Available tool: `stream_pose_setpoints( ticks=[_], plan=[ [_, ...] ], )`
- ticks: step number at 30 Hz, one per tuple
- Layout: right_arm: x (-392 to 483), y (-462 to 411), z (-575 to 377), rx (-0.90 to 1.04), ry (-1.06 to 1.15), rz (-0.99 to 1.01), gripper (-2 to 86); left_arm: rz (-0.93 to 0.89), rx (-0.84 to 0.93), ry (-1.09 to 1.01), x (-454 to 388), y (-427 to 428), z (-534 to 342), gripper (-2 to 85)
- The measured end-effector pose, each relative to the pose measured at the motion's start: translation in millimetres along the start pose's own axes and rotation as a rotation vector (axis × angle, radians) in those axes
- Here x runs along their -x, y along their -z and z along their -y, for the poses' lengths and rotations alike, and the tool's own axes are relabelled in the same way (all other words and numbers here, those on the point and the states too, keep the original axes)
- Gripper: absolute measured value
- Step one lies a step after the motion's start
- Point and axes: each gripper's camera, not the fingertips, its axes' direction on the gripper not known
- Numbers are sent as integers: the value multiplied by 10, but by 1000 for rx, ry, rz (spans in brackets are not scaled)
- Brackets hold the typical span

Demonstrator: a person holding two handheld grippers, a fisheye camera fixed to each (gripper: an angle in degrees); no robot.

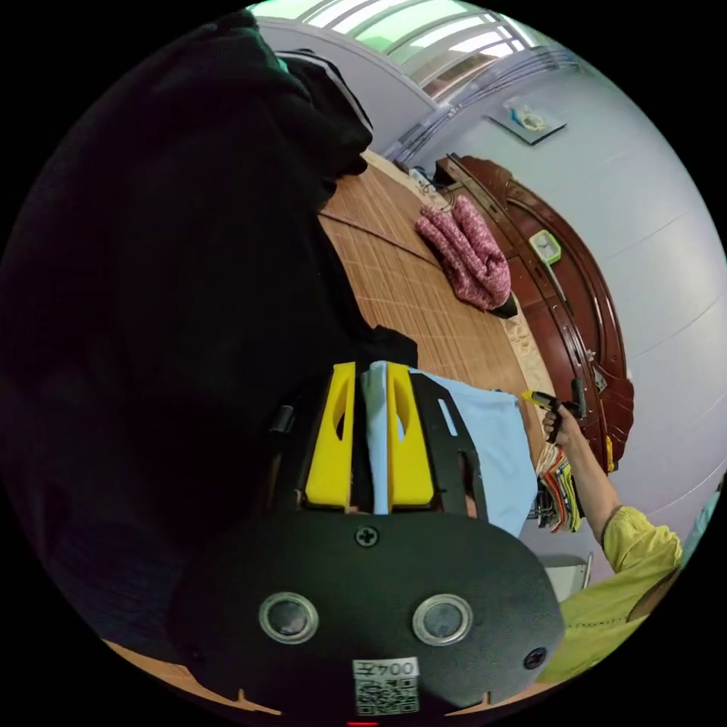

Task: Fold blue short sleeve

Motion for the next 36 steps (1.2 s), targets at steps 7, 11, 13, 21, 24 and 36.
stream_pose_setpoints(
  ticks=[7, 11, 13, 21, 24, 36],
  plan=[
    [354, -174, -260, 1, 58, -318, 51, 125, -121, 14, -333, 278, -244, 132],
    [371, 29, -468, -109, -33, -366, 49, 215, -119, -53, -668, 336, -396, 122],
    [427, 91, -593, -90, -15, -325, 48, 268, -88, -129, -967, 348, -527, 118],
    [1338, -76, -1992, 206, 273, -132, 44, 347, 188, -476, -2414, 233, -1690, 97],
    [1516, -244, -2523, 280, 289, -143, 40, 415, 268, -504, -2807, 189, -2254, 84],
    [1610, -378, -3158, 260, 218, -194, -5, 705, 456, -545, -3523, -307, -2804, 11]
  ],
)
